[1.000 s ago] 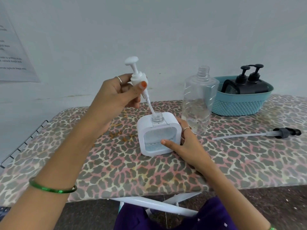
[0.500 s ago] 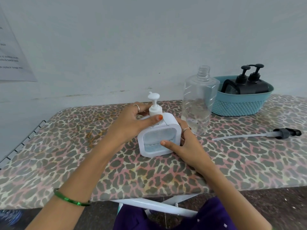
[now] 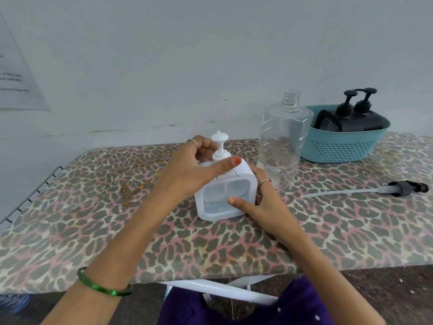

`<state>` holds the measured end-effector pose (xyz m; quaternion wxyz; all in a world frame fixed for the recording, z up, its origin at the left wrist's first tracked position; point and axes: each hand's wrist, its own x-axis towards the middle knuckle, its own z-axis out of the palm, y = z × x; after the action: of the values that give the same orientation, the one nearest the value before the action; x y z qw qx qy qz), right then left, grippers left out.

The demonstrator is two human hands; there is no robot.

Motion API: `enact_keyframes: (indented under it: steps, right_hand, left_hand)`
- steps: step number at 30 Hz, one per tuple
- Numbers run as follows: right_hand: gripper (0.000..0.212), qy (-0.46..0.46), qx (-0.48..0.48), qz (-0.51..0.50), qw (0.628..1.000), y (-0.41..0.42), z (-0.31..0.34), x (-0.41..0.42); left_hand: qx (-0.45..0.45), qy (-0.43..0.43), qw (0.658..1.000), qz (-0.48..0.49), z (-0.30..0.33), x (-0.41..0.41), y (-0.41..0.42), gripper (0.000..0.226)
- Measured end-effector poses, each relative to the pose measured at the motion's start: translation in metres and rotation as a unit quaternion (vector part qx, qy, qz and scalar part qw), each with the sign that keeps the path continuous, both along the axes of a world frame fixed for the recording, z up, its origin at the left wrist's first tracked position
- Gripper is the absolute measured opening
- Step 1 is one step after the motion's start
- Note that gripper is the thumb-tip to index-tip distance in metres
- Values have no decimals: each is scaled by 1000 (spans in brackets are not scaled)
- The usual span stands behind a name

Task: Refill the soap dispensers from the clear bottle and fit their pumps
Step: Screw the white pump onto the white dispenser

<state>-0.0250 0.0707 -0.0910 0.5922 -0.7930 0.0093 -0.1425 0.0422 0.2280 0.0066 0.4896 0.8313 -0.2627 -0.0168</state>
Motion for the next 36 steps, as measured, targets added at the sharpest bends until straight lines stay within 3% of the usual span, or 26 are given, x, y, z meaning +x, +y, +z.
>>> enact_keyframes:
  steps: [4, 8, 15, 20, 24, 32, 36]
  right_hand:
    - [68, -7, 0, -1, 1000, 0, -1, 0]
    - [66, -6, 4, 5, 1000, 0, 1, 0]
    - [67, -8, 1, 3, 1000, -1, -3, 0]
    - [71, -12, 4, 1, 1000, 0, -2, 0]
    - [66, -21, 1, 8, 1000, 1, -1, 1]
    - [61, -27, -12, 8, 1000, 0, -2, 1]
    - [65, -25, -9, 5, 1000, 0, -2, 0]
  left_hand:
    - [20, -51, 998, 26, -1, 0, -3, 35]
    - [31, -37, 999, -5, 0, 2, 3, 21]
    - [21, 54, 994, -91, 4, 0, 17, 31]
    - [59, -60, 996, -1, 1, -2, 4, 39]
    - [73, -120, 990, 18, 3, -3, 2, 25]
    - [114, -46, 989, -75, 11, -4, 16, 34]
    - [107, -89, 990, -26, 6, -5, 10, 42]
